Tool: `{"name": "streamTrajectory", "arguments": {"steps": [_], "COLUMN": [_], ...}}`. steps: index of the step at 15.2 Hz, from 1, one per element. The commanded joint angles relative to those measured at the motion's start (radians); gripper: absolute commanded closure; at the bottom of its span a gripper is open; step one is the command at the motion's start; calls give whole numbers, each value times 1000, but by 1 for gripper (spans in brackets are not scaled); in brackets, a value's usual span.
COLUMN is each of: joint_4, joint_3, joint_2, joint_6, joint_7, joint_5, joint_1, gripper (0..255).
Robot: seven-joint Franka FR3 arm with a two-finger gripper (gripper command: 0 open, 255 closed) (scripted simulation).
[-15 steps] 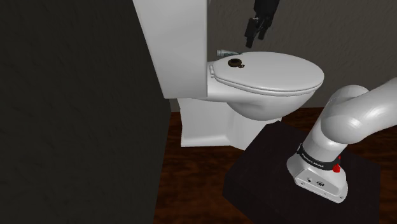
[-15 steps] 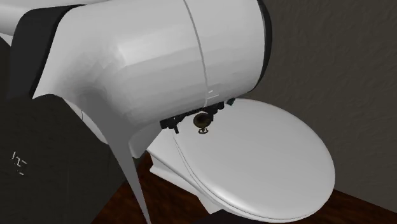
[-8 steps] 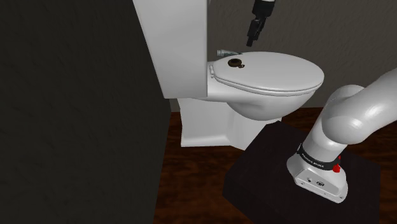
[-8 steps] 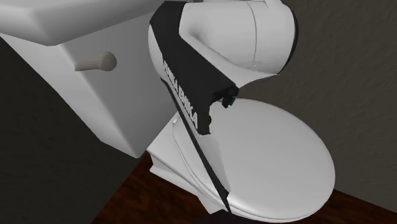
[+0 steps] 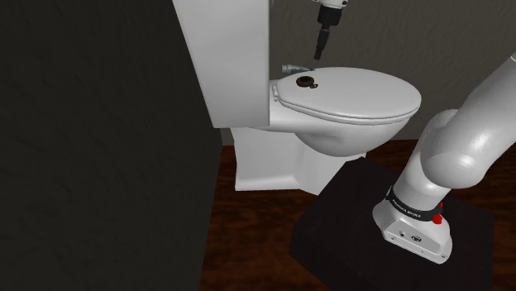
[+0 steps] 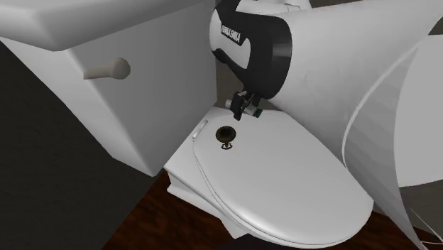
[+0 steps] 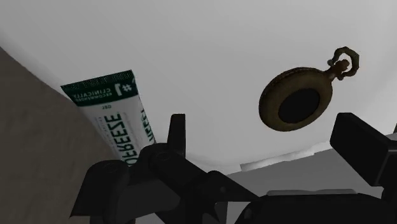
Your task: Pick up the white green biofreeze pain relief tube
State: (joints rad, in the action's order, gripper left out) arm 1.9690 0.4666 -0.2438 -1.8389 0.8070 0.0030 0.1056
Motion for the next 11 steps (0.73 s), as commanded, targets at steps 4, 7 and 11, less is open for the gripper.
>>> {"name": "streamTrajectory", "arguments": {"steps": [4,7,11], "joint_4": [-210,-374,-542], "joint_3": [102,116,93], "joint_2": [262,437,603], "joint_6": [45,109,175], "joint_7": [309,469,591], "joint_5": [168,282,371], "joint_1": [0,-46,-119], "gripper": [0,0,0]}}
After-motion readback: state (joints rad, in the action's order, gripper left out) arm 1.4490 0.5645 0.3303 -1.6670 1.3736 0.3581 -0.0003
